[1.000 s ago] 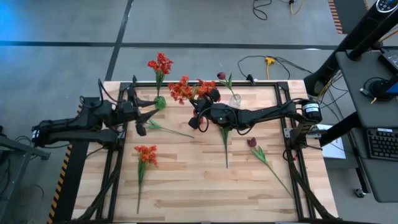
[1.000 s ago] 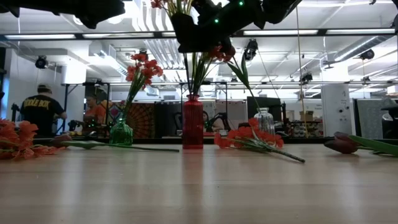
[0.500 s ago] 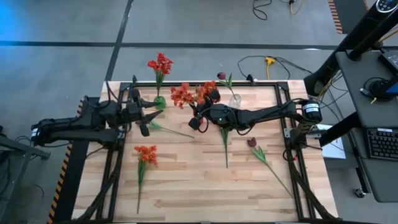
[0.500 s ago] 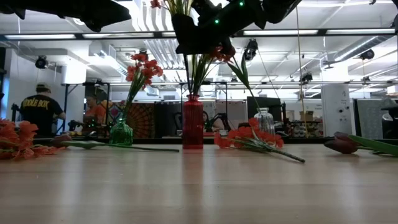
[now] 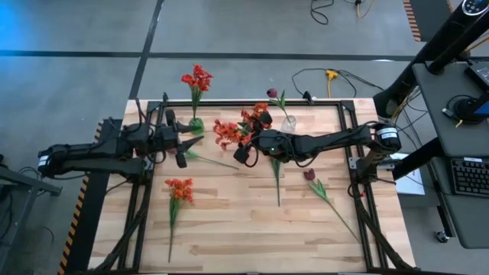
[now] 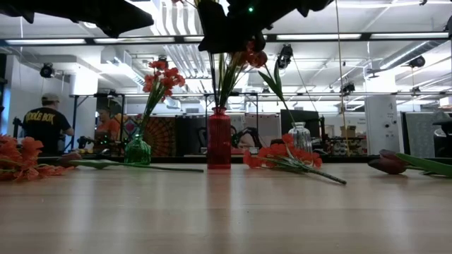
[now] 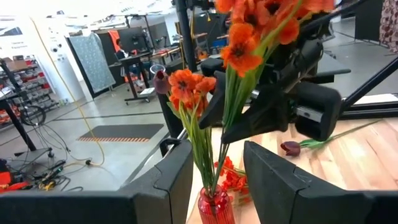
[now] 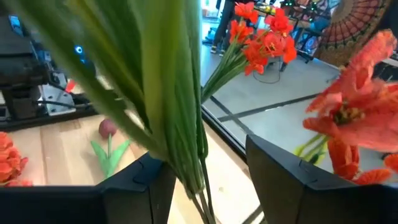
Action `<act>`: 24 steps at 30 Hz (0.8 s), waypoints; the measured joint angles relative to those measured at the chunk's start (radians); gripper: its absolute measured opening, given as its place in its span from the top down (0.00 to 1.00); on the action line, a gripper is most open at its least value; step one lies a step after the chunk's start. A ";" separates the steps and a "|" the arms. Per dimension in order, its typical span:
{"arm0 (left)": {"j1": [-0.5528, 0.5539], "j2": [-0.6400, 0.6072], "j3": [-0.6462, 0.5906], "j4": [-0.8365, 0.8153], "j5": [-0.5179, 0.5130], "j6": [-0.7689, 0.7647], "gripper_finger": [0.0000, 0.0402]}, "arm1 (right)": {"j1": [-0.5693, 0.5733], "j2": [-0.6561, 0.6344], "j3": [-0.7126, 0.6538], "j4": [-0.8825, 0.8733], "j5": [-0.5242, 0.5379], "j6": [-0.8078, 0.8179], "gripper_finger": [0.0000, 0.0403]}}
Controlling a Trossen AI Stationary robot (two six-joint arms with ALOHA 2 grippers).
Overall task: Sort flowers into vase by color
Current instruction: Put the top orange flowers into the red vase
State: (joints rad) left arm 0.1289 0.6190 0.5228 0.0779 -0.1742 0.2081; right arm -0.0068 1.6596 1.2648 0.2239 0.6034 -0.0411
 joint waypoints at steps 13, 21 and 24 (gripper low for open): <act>0.000 0.184 0.000 0.163 0.094 0.053 0.69 | 0.023 -0.001 0.049 -0.114 0.001 0.005 0.53; 0.000 0.314 0.000 0.345 0.149 0.040 0.69 | 0.023 -0.001 0.056 -0.146 0.001 0.003 0.53; 0.000 0.351 0.000 0.398 0.160 0.038 0.68 | 0.023 -0.001 0.056 -0.145 0.001 -0.007 0.53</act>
State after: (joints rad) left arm 0.1291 0.9701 0.5232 0.4759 -0.0140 0.2459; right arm 0.0158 1.6588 1.3212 0.0788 0.6048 -0.0480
